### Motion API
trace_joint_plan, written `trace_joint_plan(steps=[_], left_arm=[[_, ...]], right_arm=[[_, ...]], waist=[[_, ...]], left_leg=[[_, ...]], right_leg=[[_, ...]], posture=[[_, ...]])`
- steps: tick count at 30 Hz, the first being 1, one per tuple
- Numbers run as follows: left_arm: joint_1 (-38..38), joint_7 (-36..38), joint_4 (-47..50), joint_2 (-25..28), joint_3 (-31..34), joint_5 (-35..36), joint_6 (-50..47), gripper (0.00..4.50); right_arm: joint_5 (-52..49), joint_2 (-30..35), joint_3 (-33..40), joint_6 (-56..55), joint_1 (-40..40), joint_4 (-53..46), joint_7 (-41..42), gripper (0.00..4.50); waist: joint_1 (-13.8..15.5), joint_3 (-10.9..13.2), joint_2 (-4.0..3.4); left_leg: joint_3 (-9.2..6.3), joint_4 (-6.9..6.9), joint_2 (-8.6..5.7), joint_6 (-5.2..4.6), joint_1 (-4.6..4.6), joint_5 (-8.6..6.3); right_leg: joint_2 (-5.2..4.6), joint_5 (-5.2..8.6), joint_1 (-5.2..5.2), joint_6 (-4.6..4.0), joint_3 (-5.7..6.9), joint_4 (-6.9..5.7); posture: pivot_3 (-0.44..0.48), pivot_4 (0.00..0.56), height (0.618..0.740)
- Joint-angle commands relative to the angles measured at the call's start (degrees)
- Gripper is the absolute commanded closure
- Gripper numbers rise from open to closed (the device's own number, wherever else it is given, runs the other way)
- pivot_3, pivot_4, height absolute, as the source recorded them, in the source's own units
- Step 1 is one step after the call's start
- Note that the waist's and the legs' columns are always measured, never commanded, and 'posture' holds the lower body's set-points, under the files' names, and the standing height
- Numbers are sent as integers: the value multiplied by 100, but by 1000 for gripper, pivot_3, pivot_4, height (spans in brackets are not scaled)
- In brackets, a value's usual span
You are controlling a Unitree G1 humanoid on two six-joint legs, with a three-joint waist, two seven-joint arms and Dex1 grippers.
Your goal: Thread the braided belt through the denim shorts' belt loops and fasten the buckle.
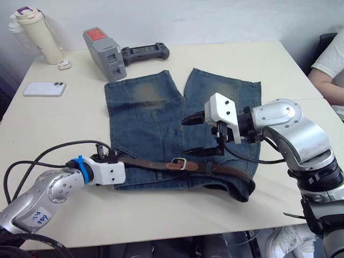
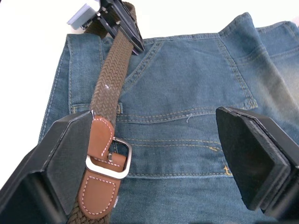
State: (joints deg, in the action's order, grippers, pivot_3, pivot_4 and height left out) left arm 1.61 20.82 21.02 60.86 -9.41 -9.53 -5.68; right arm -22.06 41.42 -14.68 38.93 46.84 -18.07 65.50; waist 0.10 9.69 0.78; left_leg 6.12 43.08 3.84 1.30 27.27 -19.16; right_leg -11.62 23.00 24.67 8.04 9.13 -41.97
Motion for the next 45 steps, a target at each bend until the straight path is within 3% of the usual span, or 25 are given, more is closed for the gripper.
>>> trace_joint_plan(steps=[1,5,12,20,35,38,45], left_arm=[[26,411,206,-464,297,512,-351,4436],[127,691,470,-1134,727,1223,-999,4436],[210,1148,515,-1248,722,1122,-1248,4436],[302,1408,504,-1414,761,1159,-1513,4436],[518,1686,558,-1709,1115,1685,-2443,4436],[481,1721,564,-1732,1172,1789,-2517,4500],[419,1792,469,-1687,1162,1724,-2417,4500]], right_arm=[[-22,92,28,103,-67,-330,-32,0],[421,-93,-518,-79,-299,-596,-322,0],[1081,-444,-1146,-402,-632,-511,-694,0],[839,-756,-1083,221,-735,-879,-825,0],[1149,-610,-1503,1009,-834,-1107,-1156,0],[1191,-601,-1476,1126,-765,-1044,-1214,818],[907,-729,-1248,1416,-657,-1241,-1227,4160]], waist=[[-3,0,0],[-12,-1,2],[-15,-2,3],[-16,-4,6],[-19,-7,10],[-20,-7,11],[-22,-8,12]], left_leg=[[-2,1,0,0,0,0],[-10,-1,0,-1,-2,1],[-11,8,-3,-5,-3,6],[-14,13,-2,-5,-4,6],[-18,23,-3,-5,-5,7],[-18,24,-3,-5,-6,7],[-19,31,-2,-5,-6,7]], right_leg=[[0,-1,-2,0,1,-1],[1,-2,-12,1,9,-13],[-1,-5,-15,1,10,-22],[0,-5,-16,0,10,-33],[-1,-5,-18,0,9,-46],[0,-5,-18,0,9,-48],[0,-5,-18,0,8,-55]], posture=[[0,150,650],[0,150,650],[0,150,650],[0,150,650],[0,150,650],[0,150,650],[0,150,650]])
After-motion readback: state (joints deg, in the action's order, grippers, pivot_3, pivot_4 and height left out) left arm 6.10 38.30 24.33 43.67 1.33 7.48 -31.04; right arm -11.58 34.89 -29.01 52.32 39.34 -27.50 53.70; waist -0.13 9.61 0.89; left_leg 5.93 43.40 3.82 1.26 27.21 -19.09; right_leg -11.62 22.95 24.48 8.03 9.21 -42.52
